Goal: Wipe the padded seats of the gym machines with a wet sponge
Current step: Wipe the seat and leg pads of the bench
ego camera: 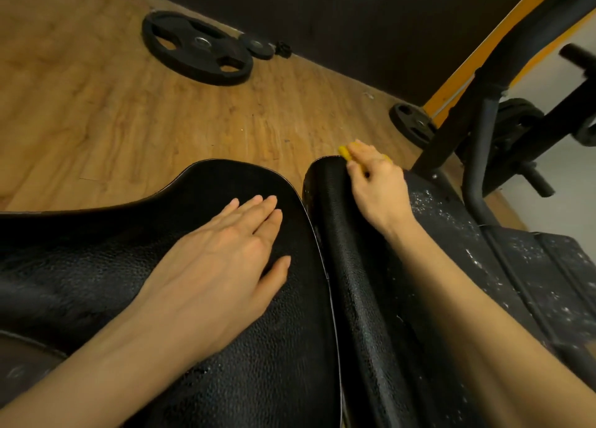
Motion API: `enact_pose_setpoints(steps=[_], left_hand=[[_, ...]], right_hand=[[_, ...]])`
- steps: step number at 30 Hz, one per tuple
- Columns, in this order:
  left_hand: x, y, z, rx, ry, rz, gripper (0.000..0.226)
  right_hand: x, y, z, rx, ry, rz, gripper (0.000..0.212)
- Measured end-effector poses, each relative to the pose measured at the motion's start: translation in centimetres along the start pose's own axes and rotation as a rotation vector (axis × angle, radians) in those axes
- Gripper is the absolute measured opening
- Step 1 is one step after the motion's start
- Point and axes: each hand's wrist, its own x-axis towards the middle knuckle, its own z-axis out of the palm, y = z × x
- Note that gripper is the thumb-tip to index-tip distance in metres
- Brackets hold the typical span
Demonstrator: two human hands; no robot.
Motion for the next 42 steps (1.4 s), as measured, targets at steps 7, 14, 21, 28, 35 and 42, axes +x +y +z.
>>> enact_pose_setpoints(steps=[7,14,21,28,35,42], left_hand=[[0.0,0.1,-0.4,0.013,-0.011,0.010,0.062],[0.1,0.5,-0.7,-0.019,-0.046,0.006,0.064],[-0.3,1.1,-1.5,-0.104,0.033,0.016,0.061],[-0.3,1.2,-1.8,-0.077,-0.050,-0.028,0.067],[-0.3,1.7,-2.0,-0.081,-0.072,-0.039,0.065],[-0.5,1.6,-2.4,-0.112,-0.100,-0.052,0.064]], right_hand=[[-1.4,1.6,-0.8,-0.074,-0.104,-0.191,0.044],[-7.9,-2.7,1.0,-0.122,-0.093,-0.321,0.045],[-4.2,2.4,-2.0,-0.015,-0.036,0.062,0.047],[-9.0,0.6,-1.7,-0.064,-0.132,-0.248,0.048],[-10.6,0.0,-1.4,-0.060,-0.065,-0.123,0.047],[-9.1,4.4,-3.7,0.041,-0.054,0.040,0.046]])
